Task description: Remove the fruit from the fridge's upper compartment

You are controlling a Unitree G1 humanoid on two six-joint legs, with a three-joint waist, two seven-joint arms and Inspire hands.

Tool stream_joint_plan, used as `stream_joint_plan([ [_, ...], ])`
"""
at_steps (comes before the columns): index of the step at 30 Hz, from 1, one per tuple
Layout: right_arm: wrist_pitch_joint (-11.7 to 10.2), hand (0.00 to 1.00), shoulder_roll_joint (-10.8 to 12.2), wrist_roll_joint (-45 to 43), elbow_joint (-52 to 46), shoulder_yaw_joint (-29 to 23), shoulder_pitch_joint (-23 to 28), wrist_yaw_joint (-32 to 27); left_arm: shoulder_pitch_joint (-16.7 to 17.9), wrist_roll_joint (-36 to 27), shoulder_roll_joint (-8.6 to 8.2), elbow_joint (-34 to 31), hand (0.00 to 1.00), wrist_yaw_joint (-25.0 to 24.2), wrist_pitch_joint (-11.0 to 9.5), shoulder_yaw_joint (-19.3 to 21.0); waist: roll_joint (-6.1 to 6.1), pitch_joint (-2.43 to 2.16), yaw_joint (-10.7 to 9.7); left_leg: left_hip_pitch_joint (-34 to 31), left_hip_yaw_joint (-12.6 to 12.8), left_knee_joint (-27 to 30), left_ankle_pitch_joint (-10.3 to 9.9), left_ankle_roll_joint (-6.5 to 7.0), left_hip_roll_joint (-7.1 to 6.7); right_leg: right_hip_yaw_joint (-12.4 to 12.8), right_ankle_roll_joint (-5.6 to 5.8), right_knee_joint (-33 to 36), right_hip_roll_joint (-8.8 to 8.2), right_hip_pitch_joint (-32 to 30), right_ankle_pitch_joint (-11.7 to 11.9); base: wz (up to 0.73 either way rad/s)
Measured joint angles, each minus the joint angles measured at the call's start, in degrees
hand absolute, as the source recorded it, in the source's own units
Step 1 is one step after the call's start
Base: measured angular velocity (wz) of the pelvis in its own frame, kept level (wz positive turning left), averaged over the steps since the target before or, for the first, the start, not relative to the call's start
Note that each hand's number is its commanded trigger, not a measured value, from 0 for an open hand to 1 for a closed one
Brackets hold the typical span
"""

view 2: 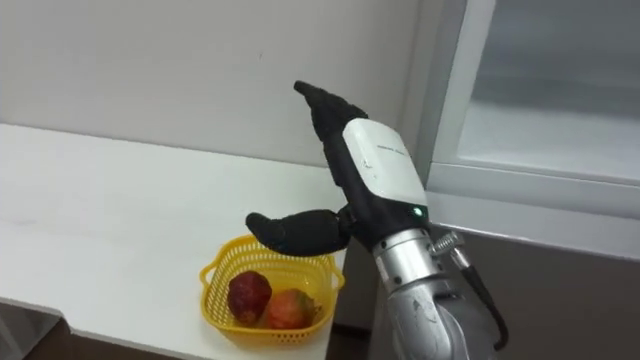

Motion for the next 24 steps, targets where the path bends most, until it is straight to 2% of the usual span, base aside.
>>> stream_joint_plan([
  [2,-0.31,0.00,0.10,1.61,-0.51,-0.13,0.34,-0.68,-0.11,-0.59,-0.02,0.28,0.00,0.59,-0.43,0.03,0.12,0.09,-1.06,0.24,0.30,-0.04,0.00,0.00,0.04,0.00,0.00,0.00,-0.05,0.20,0.00,-0.05],
  [4,-0.60,0.00,0.38,2.56,-1.77,-1.43,1.48,-1.03,-0.25,-1.11,-0.05,0.26,0.00,0.71,-0.87,0.07,0.14,0.11,-1.30,0.97,1.51,-0.35,-0.01,0.00,0.56,0.42,0.01,0.01,-0.05,0.21,0.01,-0.14],
  [7,-2.13,0.00,0.55,2.52,-4.26,-3.62,3.81,-2.24,0.25,-2.47,-0.08,0.44,0.00,1.09,-1.38,0.17,0.32,0.22,-2.06,1.13,2.25,-0.86,-0.06,0.01,0.64,1.19,0.01,0.03,0.02,0.21,0.01,-0.11],
  [8,-3.08,0.00,0.56,2.83,-5.16,-4.67,4.65,-2.79,0.79,-2.66,-0.11,0.42,0.00,1.46,-2.06,0.39,0.53,0.35,-2.71,1.11,2.35,-0.87,-0.07,0.02,0.63,1.46,0.02,0.01,0.06,0.12,0.01,-0.05],
  [11,-5.30,0.00,0.57,5.12,-6.98,-7.56,6.66,-4.88,2.01,-2.69,-0.15,0.35,0.00,1.96,-3.44,0.61,0.60,0.34,-3.55,1.15,2.44,-0.97,-0.07,0.02,0.64,1.59,0.02,-0.05,0.11,0.08,0.02,-0.01],
  [13,-6.32,0.00,0.57,6.63,-7.12,-8.93,7.26,-5.79,2.77,-2.66,-0.20,0.20,0.00,2.08,-3.70,0.72,0.73,0.25,-4.33,1.17,2.61,-1.11,-0.06,0.00,0.65,1.67,0.02,-0.08,0.23,-0.08,0.02,-0.05],
  [14,-6.62,0.00,0.57,6.76,-7.46,-10.02,8.14,-6.03,3.34,-2.62,-0.38,0.02,0.00,2.14,-3.74,0.98,0.79,-0.08,-4.57,1.46,3.01,-1.29,-0.05,-0.02,0.70,2.25,0.01,-0.08,0.40,-0.26,0.03,-0.13],
  [16,-7.59,0.00,0.61,6.49,-7.67,-12.02,10.30,-6.37,4.47,-2.62,-0.87,0.01,0.00,2.29,-3.80,2.10,1.18,-0.13,-5.11,2.12,3.13,-1.42,-0.04,-0.09,0.72,2.98,0.01,-0.13,0.56,0.23,0.03,-0.09],
  [17,-7.74,0.00,0.73,6.36,-8.51,-13.32,12.32,-6.66,5.02,-2.67,-1.17,0.12,0.00,2.53,-3.94,2.95,1.24,-0.36,-5.70,2.53,3.49,-1.59,-0.07,-0.13,0.72,3.13,0.02,-0.14,0.62,0.24,0.02,-0.11],
  [21,-8.50,0.00,1.09,5.32,-11.49,-16.90,19.06,-8.63,7.02,-2.62,-1.55,0.37,0.00,2.75,-4.39,3.12,1.74,-0.16,-7.17,3.00,4.21,-1.72,-0.29,-0.43,0.79,3.97,0.02,-0.13,1.03,0.12,0.02,-0.14],
  [24,-8.91,0.00,1.53,4.76,-11.81,-19.60,20.61,-10.27,7.78,-2.45,-2.08,0.37,0.00,2.60,-4.52,3.87,2.01,-0.13,-7.78,3.09,5.23,-1.75,-0.38,-0.53,0.99,5.04,-0.07,-0.09,1.26,-0.36,0.08,-0.21],
])
